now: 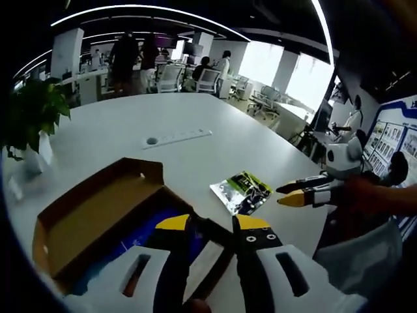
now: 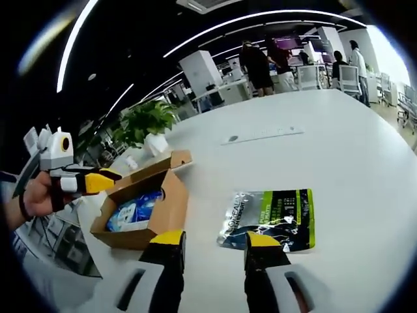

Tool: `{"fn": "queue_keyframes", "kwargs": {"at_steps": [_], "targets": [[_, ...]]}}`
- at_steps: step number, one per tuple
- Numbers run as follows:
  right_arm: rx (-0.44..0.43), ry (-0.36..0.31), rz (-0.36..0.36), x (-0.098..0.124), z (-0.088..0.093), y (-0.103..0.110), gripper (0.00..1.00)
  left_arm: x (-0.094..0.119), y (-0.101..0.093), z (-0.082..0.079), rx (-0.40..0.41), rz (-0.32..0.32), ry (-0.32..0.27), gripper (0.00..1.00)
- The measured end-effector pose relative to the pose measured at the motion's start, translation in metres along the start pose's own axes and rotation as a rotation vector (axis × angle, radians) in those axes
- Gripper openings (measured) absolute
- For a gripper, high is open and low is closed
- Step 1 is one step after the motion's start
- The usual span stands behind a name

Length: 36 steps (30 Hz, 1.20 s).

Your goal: Operate the shoe box by opening the lid, removing the specified soft item, and placing it in the target area until the item is outside and the box remains undamaged.

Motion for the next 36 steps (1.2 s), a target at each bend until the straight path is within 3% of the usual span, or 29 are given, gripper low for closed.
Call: {"fn": "queue_keyframes", "kwargs": {"at_steps": [1, 16, 36], "targets": [[0.002, 0.004, -0.002, -0.001, 0.001, 0.001, 0.33, 0.001, 0.007, 0.0, -0.005, -0.007, -0.001, 0.25], [0.045, 0.055, -0.056, -0.013, 0.011, 0.036, 0.37, 0.028, 0.02, 0.022, 0.029, -0.031, -0.006, 0.26], [0.141, 0.108, -0.117, -0.022, 0.011, 0.083, 0.41, 0.064, 0.034, 0.04, 0.085, -0.057, -0.042, 0.32]]}}
Point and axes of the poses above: the point that each gripper's makers call its tool centre point, and the gripper's own axes: x roughly backward along the fingers, y roughly to its left, z roughly out of its underside, the point moved 4 cm from there along x, roughly backward along the fingers, and after that the axes turned 7 degrees about -x, right-handed, at the moved point
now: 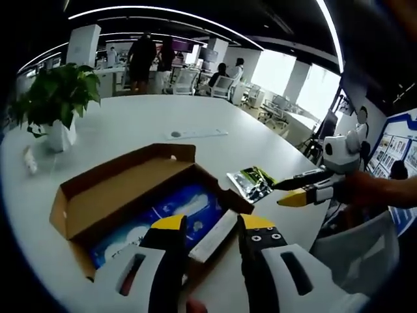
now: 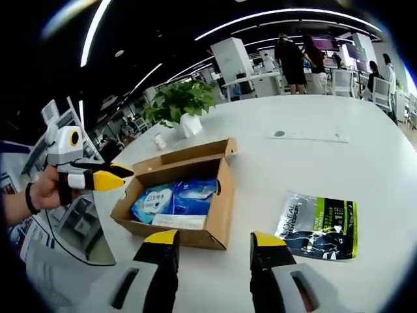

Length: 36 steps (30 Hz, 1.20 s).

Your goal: Operate the shoe box by opening the lid, removing the specified soft item, and placing it in the target area until the item is outside and the box remains undamaged.

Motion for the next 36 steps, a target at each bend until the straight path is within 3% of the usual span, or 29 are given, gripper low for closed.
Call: {"fn": "queue_keyframes", "kwargs": {"at_steps": [11, 22, 36], "targets": [[0.019, 0.023, -0.013, -0.005, 0.004, 0.015, 0.43, 0.017, 0.003, 0.013, 0.051, -0.014, -0.025, 0.34], [0.045, 0.04, -0.023, -0.012, 0.002, 0.017, 0.44, 0.031, 0.015, 0.029, 0.087, -0.039, -0.024, 0.35], [0.065, 0.077, -0.023, -0.023, 0.006, 0.021, 0.45, 0.033, 0.019, 0.051, 0.12, -0.043, -0.01, 0.38]]}}
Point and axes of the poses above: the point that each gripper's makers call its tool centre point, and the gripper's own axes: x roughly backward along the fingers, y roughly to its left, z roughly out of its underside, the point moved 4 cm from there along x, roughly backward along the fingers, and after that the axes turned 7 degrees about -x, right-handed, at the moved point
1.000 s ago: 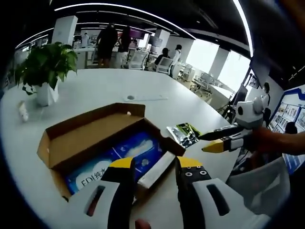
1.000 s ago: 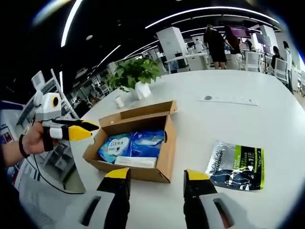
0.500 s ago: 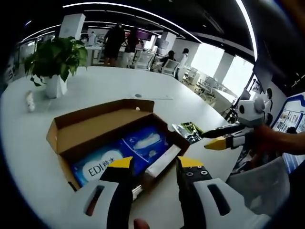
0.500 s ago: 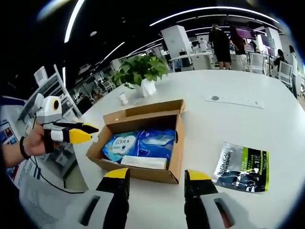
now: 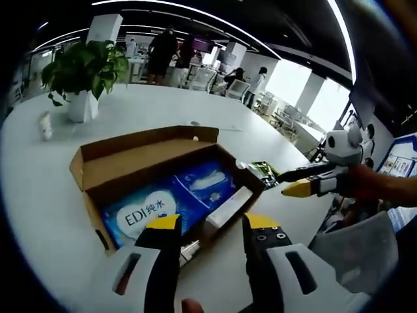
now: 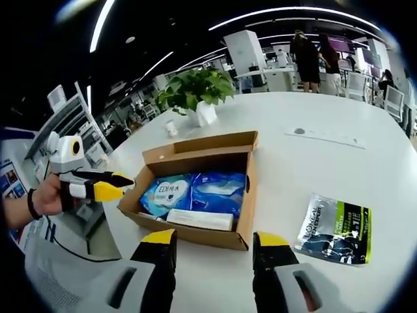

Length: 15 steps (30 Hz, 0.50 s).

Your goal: Operate the shoe box by opening the lid, removing the specified soft item, and placing it in the target area until the item is outside and the box remains undamaged.

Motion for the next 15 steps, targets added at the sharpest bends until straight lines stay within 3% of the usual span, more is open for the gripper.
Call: {"fn": "queue_keyframes", "kwargs": {"at_steps": [15], "targets": [[0.017, 0.03, -0.004, -0.009, 0.005, 0.007, 0.45, 0.007, 0.011, 0.011, 0.035, -0.01, -0.001, 0.4]]}}
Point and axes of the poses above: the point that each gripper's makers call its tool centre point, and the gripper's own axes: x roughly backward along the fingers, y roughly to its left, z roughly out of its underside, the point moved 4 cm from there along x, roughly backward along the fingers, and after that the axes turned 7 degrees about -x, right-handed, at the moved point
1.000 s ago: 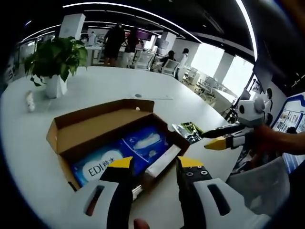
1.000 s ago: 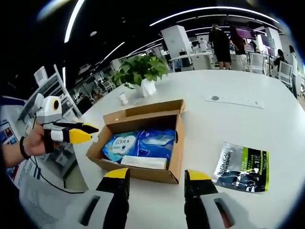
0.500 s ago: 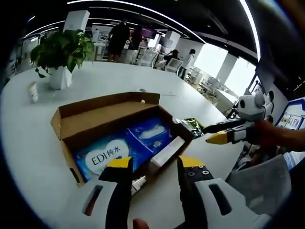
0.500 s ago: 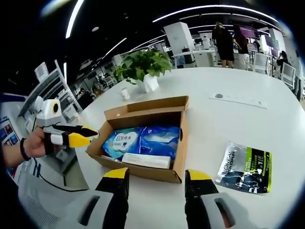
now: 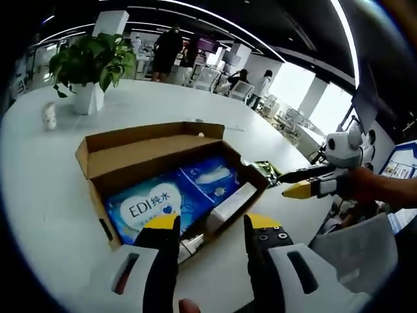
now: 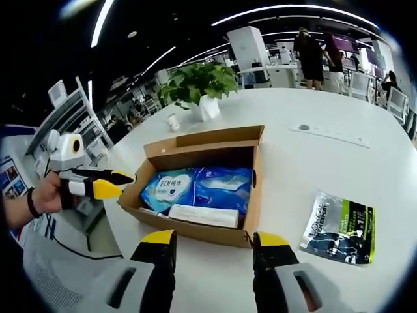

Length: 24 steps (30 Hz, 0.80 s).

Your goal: Operate the shoe box by opening the lid, removing the specified soft item, and placing it in the target area until the item is outside and the box remains undamaged.

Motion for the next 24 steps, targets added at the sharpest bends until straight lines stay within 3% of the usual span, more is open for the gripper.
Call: {"fn": "queue_keyframes", "kwargs": {"at_steps": [24], "targets": [[0.154, 0.057, -0.025, -0.028, -0.032, 0.022, 0.44, 0.011, 0.002, 0.017, 0.017, -0.006, 0.017, 0.4]]}}
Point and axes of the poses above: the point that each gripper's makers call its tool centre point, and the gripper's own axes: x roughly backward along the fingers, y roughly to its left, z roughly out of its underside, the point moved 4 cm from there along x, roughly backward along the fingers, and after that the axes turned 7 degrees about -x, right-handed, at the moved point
